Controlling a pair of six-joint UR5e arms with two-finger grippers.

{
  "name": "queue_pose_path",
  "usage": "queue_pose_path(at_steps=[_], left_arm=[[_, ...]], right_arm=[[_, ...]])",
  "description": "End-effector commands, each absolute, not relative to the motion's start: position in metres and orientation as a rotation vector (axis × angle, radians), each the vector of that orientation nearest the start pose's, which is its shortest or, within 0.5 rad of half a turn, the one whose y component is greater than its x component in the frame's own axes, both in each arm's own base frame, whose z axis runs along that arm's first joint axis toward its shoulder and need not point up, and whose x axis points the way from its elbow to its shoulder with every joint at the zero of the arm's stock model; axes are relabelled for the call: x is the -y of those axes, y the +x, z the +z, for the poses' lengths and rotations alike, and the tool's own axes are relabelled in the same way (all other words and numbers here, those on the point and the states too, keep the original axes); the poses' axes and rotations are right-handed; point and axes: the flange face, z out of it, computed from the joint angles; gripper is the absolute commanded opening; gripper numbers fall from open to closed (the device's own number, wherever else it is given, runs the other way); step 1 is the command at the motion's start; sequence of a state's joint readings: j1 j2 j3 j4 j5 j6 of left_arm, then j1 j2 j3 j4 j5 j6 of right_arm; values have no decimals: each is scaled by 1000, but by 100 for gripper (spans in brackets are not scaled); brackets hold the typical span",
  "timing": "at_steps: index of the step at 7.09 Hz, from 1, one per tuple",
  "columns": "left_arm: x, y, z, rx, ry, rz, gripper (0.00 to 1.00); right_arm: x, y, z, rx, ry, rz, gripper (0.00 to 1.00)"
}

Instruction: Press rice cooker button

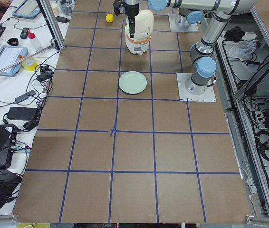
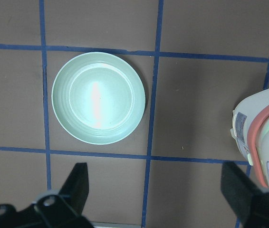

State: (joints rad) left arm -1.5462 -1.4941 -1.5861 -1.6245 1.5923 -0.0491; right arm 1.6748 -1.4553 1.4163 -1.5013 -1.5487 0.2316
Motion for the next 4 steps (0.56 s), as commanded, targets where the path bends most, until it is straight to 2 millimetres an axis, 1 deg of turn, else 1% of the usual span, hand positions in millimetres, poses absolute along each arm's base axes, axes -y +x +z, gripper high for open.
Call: queue_pose_path(at_steps=[1,2,4], left_arm=[[462,-120,511,-3118,-115,-12,100],[462,-120,511,-3118,-115,-12,100],[462,-120,511,-3118,-115,-12,100]], right_arm=[[530,142,500,-3159,218,57,100],[531,139,501,-3190,187,52,100],[531,135,499,-3192,189,67,100]])
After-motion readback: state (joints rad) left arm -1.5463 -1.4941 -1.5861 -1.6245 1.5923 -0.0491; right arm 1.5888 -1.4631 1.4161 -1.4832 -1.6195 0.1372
